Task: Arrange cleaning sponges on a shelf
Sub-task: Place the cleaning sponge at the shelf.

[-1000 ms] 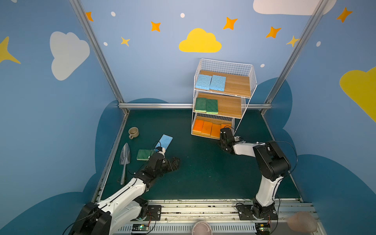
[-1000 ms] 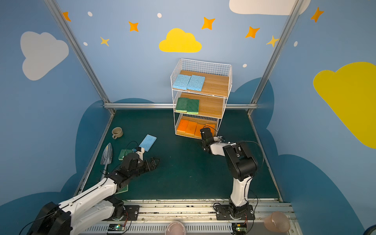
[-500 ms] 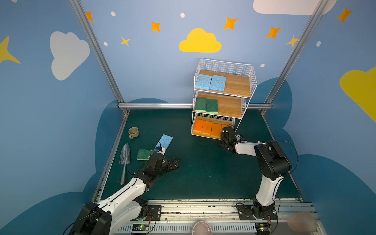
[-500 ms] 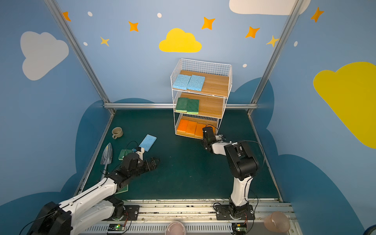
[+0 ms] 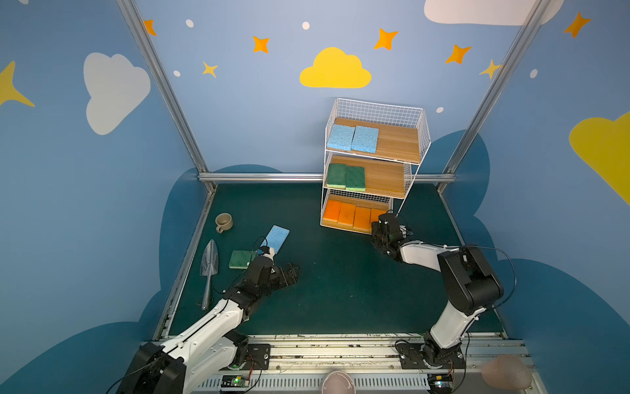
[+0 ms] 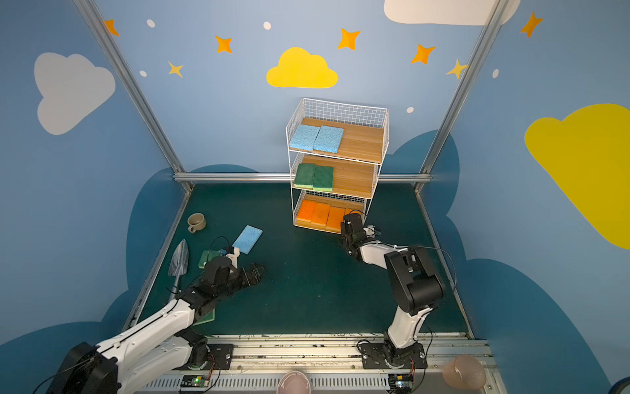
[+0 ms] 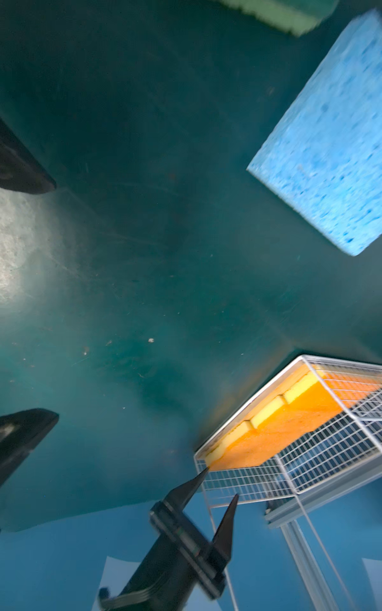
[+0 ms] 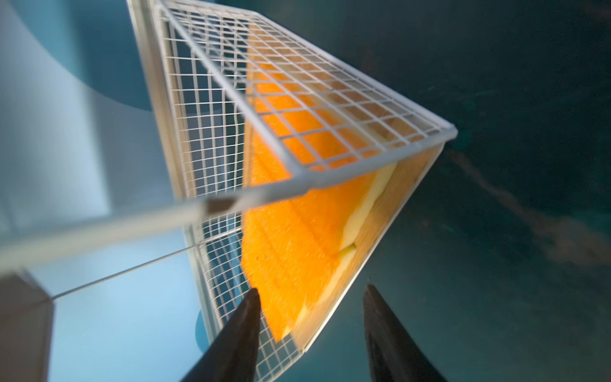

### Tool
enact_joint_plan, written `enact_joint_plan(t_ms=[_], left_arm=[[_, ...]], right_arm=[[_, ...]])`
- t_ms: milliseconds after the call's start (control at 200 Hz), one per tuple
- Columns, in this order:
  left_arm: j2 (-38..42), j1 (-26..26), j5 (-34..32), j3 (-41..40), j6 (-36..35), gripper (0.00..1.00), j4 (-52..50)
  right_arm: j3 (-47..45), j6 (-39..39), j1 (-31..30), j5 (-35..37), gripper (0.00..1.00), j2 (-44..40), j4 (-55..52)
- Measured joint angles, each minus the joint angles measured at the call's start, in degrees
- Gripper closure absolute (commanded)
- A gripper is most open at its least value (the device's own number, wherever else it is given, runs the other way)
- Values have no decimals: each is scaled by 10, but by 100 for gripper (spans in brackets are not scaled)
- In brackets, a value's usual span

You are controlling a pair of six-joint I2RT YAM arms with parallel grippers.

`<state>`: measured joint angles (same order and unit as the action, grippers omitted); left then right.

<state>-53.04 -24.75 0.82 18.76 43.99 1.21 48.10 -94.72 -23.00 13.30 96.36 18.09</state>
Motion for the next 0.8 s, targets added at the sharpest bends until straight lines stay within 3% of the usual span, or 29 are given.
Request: enact_joint_plan(t_ms=[245, 365, 490, 801], left_arm=[[5, 22, -31, 41, 16, 1, -70], [-11, 54, -19, 67, 25, 8, -88], [-57, 92, 8, 107, 26, 19, -105], [-207, 139, 21, 218, 30, 25, -146]], right_arm=[[-71, 72, 6, -36, 29, -142, -25], [-117, 139, 20, -61, 27, -211, -29], [-148, 226, 36, -110, 25, -266, -57], [-146, 391, 47, -236, 25, -355, -165]])
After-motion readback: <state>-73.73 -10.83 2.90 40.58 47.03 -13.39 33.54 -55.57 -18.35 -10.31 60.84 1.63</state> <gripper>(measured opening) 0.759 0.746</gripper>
